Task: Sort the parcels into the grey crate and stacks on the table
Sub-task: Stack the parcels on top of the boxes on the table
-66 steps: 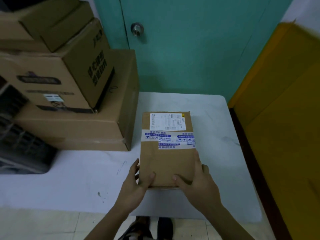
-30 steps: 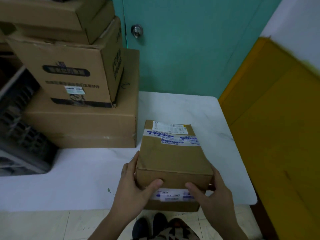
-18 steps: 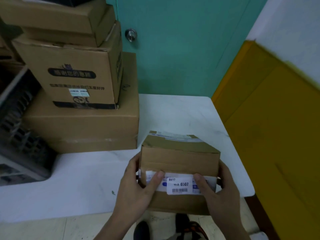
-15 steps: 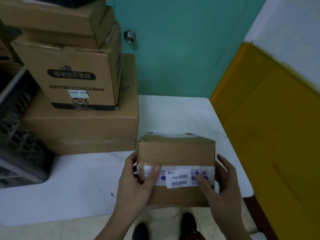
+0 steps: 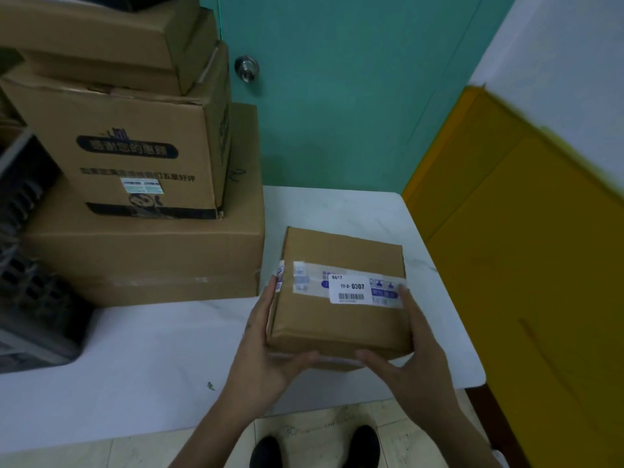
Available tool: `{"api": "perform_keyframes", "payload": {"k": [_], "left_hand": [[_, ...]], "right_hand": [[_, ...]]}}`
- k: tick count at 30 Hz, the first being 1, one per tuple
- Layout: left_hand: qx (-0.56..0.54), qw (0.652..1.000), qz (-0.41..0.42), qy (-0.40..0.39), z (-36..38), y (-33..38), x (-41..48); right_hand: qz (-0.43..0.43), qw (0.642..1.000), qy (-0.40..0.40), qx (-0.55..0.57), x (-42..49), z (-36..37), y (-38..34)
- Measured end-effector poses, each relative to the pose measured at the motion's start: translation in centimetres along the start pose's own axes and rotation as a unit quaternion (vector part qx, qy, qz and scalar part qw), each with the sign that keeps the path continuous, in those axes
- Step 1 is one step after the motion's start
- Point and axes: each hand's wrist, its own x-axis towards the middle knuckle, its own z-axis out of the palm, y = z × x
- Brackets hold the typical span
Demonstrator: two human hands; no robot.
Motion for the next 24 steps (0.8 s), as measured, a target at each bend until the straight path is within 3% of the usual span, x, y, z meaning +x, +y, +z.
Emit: {"api": "perform_keyframes", "payload": {"k": [9, 24], "left_hand": [[0.01, 0.999, -0.016, 0.048, 1.1, -2.8, 0.8], [0.017, 0.992, -0.09, 0.082, 1.9, -1.9, 0.7]], "right_hand": [[0.075, 0.993, 0.056, 0.076, 0.2, 2.1, 0.9], [0.157, 0.986, 0.019, 0.048, 0.3, 2.6, 3.2]]}}
